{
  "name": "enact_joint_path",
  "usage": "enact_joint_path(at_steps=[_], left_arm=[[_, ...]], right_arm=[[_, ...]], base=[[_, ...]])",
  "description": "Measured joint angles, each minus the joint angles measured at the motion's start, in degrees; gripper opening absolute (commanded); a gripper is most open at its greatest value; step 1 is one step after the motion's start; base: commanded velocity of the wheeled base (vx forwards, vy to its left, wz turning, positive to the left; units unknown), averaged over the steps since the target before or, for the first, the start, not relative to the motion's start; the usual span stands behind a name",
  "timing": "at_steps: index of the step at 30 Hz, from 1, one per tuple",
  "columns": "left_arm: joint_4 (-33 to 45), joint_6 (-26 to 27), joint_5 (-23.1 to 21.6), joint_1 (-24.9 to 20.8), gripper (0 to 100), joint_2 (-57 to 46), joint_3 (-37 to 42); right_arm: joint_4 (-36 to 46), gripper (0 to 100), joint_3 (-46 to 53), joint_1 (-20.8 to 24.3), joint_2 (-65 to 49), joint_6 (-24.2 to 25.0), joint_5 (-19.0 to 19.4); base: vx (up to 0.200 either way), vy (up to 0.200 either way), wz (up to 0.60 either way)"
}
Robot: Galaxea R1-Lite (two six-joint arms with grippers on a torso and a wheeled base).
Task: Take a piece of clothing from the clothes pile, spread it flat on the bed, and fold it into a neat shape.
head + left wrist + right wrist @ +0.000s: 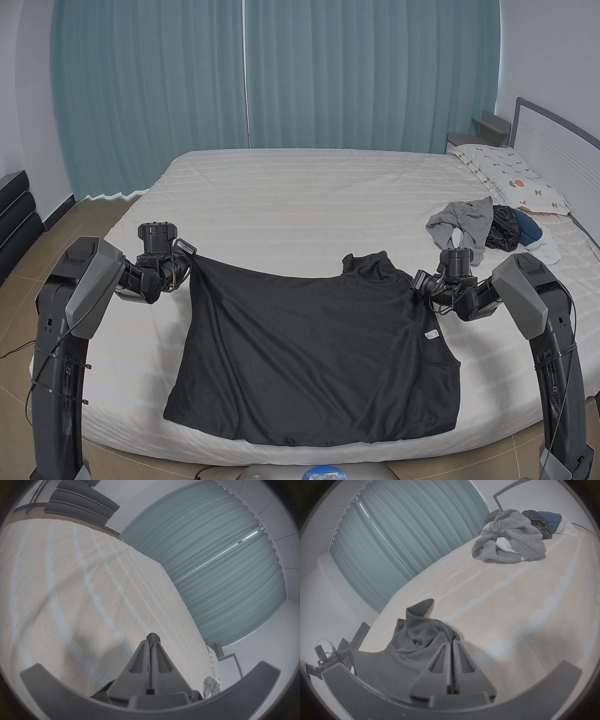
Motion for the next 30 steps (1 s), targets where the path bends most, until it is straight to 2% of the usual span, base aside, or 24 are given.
enact_joint_path(at_steps=[6,12,18,28,29,30], left_arm=[[0.3,0.8,0.0,0.0,0,-0.3,0.6],[0.1,4.3,0.0,0.3,0,-0.7,-0.8],[-0.8,5.4,0.0,0.7,0,-0.6,-4.1],[-2.3,5.7,0.1,0.6,0,3.4,-9.0],[-2.2,5.7,0.1,0.6,0,4.0,-9.4],[-2.1,5.7,0.1,0.6,0,4.6,-9.7]], right_arm=[[-1.9,0,-1.9,-0.4,-1.0,2.1,-1.1],[-2.4,0,-8.4,-1.0,-1.2,3.2,-4.5],[-3.6,0,-15.3,-1.0,-1.1,3.4,-7.7],[-4.8,0,-17.0,-0.4,3.1,2.6,-8.0],[-4.9,100,-17.0,-0.4,3.6,2.5,-8.0],[-4.9,100,-17.0,-0.4,4.2,2.5,-8.0]], base=[[0.0,0.0,0.0],[0.0,0.0,0.0],[0.0,0.0,0.0],[0.0,0.0,0.0],[0.0,0.0,0.0],[0.0,0.0,0.0]])
